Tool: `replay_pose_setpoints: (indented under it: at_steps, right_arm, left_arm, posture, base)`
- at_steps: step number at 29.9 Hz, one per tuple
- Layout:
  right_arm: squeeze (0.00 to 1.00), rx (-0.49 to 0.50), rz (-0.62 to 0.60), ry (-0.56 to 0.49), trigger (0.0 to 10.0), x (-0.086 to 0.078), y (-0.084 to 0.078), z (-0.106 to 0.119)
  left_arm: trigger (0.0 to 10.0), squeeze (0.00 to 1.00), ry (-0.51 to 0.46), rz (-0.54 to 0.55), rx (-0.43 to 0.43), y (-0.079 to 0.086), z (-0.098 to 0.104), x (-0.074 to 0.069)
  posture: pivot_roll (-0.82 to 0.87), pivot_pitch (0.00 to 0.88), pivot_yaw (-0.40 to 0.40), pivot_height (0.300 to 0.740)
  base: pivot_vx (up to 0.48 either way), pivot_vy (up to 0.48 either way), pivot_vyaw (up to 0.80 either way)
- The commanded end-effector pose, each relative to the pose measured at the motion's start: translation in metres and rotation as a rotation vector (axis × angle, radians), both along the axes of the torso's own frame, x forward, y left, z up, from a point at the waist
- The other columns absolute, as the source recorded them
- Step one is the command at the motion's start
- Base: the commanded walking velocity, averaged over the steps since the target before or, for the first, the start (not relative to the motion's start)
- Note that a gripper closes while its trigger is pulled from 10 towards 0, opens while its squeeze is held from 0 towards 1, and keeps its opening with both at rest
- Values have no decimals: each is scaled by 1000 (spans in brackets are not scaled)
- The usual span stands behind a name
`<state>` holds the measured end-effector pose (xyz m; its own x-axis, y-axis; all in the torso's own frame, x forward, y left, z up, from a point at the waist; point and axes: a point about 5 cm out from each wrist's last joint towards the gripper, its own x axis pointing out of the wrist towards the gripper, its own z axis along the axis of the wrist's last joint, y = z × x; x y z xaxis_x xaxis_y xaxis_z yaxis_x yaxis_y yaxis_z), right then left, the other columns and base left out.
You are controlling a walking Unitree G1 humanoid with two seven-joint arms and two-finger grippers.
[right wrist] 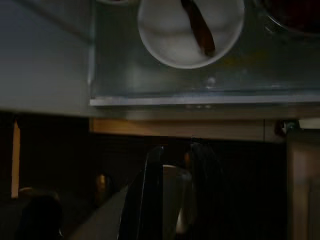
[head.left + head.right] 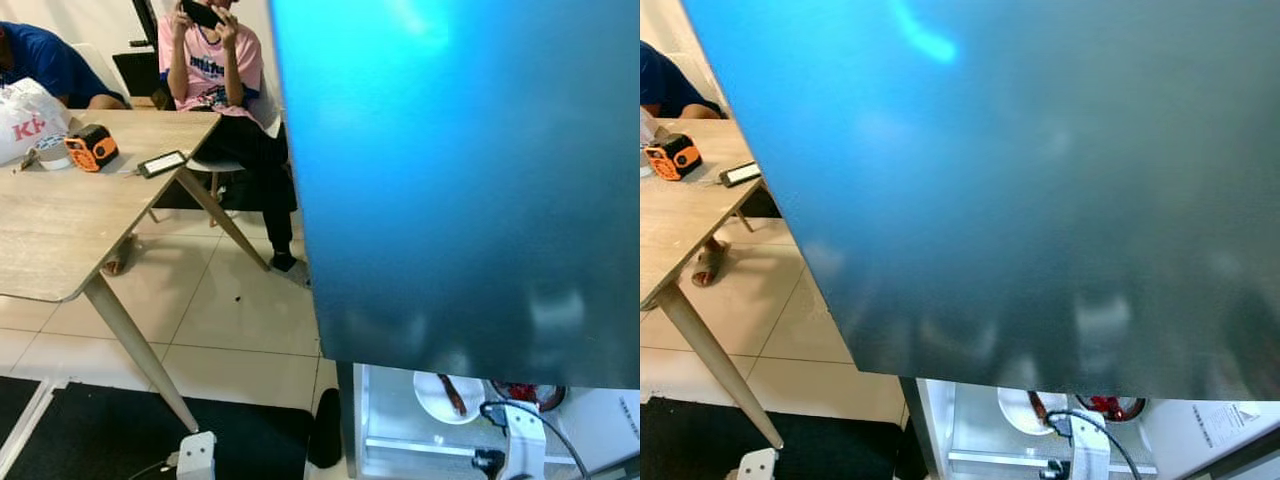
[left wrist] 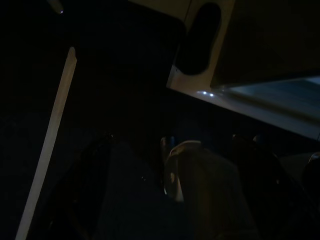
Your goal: Restocking fridge
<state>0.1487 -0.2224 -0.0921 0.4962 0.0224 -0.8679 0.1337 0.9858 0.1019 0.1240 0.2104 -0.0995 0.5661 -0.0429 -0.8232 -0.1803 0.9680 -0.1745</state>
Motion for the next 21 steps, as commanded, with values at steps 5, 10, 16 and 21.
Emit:
replay_pose_setpoints:
  at_steps: [5,10,16,21]
  right_arm:
    - [0,-38,-5,44,10000,-7,-3,-3]
    - [0,-63,69,50,10000,-6,-3,-2]
    - [0,-45,60,55,10000,-5,-3,-2]
    - [0,-37,76,60,10000,-5,-1,-2]
  left_arm:
    - [10000,0,12,10,8,0,0,4]
    - [10000,0,8,-12,9,-4,1,9]
    - [10000,0,21,-14,8,-5,0,7]
    - [10000,0,35,-14,8,-5,-1,3]
  posture:
    - [-9,0,29,740]
    - [-16,0,22,740]
    - [-19,0,18,740]
    - [-16,0,18,740]
  base:
    - [0,0,0]
    - [0,0,0]
    - [0,0,-800]
    - [0,0,-800]
